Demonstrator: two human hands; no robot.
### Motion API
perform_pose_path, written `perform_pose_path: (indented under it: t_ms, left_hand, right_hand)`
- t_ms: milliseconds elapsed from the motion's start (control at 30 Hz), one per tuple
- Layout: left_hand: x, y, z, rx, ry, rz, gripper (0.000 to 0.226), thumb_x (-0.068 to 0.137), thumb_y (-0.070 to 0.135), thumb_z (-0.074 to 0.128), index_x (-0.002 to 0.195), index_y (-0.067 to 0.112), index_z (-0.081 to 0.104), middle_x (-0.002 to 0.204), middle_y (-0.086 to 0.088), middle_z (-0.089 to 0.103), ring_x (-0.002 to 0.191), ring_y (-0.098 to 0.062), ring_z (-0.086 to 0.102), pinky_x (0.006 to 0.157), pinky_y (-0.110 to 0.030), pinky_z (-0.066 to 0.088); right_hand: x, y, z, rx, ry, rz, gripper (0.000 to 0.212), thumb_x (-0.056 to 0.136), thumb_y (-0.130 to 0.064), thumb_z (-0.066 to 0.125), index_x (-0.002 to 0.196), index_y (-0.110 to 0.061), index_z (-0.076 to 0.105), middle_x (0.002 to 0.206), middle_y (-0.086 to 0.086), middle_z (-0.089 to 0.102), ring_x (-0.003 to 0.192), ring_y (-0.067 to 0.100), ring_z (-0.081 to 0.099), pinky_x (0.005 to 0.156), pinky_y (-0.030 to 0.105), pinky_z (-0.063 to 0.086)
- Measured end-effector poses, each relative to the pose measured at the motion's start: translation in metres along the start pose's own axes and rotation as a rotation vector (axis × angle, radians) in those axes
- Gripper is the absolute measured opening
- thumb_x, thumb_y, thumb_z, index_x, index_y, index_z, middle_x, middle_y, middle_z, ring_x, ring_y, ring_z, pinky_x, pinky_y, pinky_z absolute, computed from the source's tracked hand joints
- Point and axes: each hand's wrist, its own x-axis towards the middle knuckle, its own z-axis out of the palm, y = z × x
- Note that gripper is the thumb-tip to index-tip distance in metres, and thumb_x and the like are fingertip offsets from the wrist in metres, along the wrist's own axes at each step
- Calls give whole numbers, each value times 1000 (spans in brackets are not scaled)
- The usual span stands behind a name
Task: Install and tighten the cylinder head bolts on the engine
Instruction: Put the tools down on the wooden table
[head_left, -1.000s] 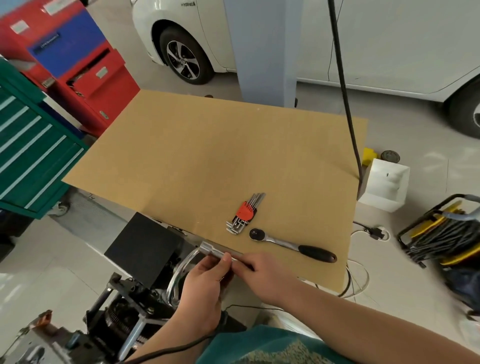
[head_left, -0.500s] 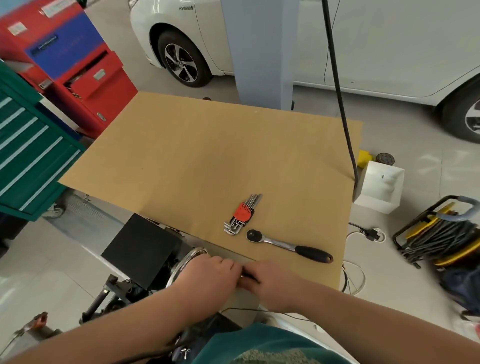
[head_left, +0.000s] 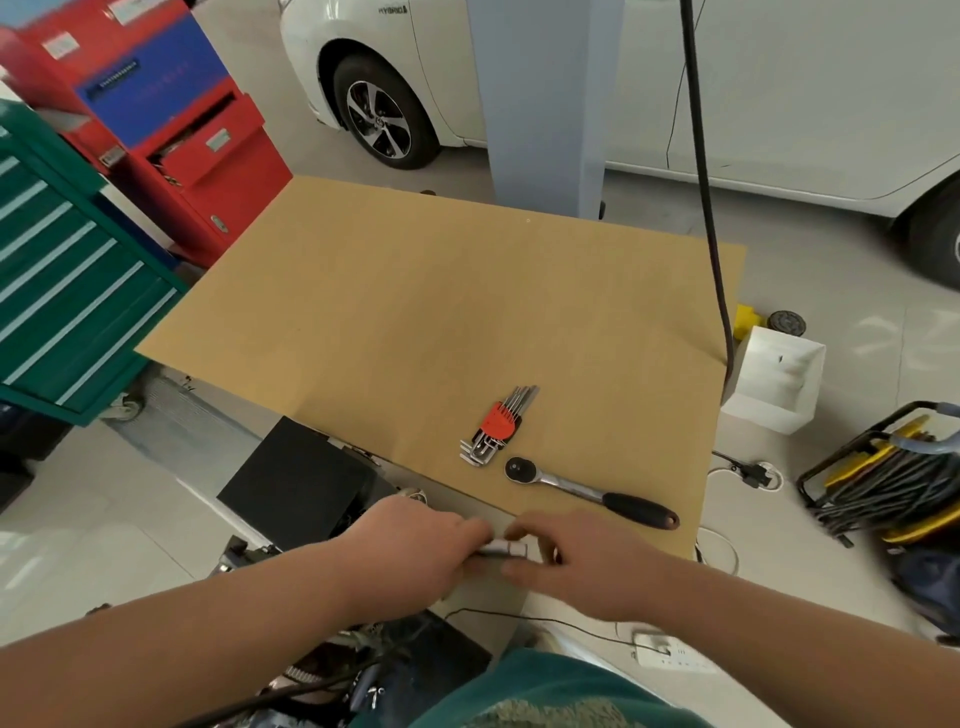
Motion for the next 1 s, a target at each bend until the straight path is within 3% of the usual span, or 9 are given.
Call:
perform_pose_path:
  t_ms: [100, 167, 300, 400, 500, 600, 700, 800, 1000]
  left_hand:
    - [-1, -3, -6, -174, 35, -88, 12, 106, 51, 43, 116, 43, 43, 89, 14, 60, 73, -13, 57, 64, -35, 44]
    - [4, -1, -12, -196, 32, -83, 17, 105, 52, 45, 117, 41, 44, 85, 14, 59, 75, -11, 58, 69, -36, 51]
    - [27, 0, -12, -290, 68, -123, 10, 104, 49, 50, 107, 41, 44, 89, 10, 62, 82, -12, 61, 77, -40, 57]
    - [43, -14, -4, -459, 178, -177, 26, 99, 45, 62, 122, 45, 51, 119, 17, 60, 108, -5, 58, 97, -30, 52]
    - [45, -29, 15, -605, 259, -342, 48, 98, 42, 67, 142, 39, 48, 144, 18, 49, 131, -5, 46, 110, -32, 44]
    - [36, -31, 43, -672, 192, -484, 47, 98, 43, 67, 142, 36, 51, 145, 15, 52, 127, -8, 51, 110, -33, 47]
    - [33, -23, 65, -607, 97, -505, 53, 97, 46, 66, 146, 32, 52, 147, 12, 54, 135, -11, 49, 116, -32, 40]
    - [35, -14, 74, -588, 23, -487, 57, 96, 46, 63, 149, 30, 51, 150, 10, 51, 140, -13, 45, 119, -34, 36]
    - [20, -10, 98, -667, -123, -516, 53, 96, 50, 62, 145, 33, 53, 146, 11, 50, 133, -13, 49, 111, -33, 45]
  right_hand:
    - [-3, 5, -14, 228, 21, 0, 44, 80, -85, 44, 113, -60, 57, 93, -24, 61, 82, -1, 58, 76, 30, 52]
    - [0, 2, -18, 114, 20, -41, 38, 85, -80, 43, 113, -59, 57, 94, -22, 62, 84, 1, 59, 72, 27, 50]
    - [15, 4, -19, -248, 67, -97, 28, 100, -57, 46, 102, -35, 63, 82, -11, 61, 72, 7, 54, 59, 33, 43]
    - [25, 28, -29, -303, 111, 0, 21, 99, -53, 51, 100, -36, 64, 82, -10, 62, 77, 12, 57, 63, 35, 45]
    - [37, 71, -39, -228, 181, 184, 22, 100, -48, 57, 107, -34, 72, 89, -10, 68, 83, 13, 61, 75, 39, 54]
    - [51, 113, -39, -78, 289, 319, 25, 101, -44, 59, 110, -28, 76, 98, -10, 70, 89, 14, 62, 80, 35, 51]
    - [71, 134, -30, -57, 337, 380, 27, 102, -45, 58, 113, -28, 76, 100, -10, 70, 90, 13, 61, 77, 35, 51]
    - [88, 139, -19, -144, 323, 402, 24, 101, -46, 56, 111, -32, 74, 100, -9, 69, 90, 15, 60, 72, 34, 51]
    - [103, 143, 0, -214, 214, 422, 28, 89, -51, 67, 97, -25, 75, 91, -4, 57, 79, 16, 59, 72, 38, 56]
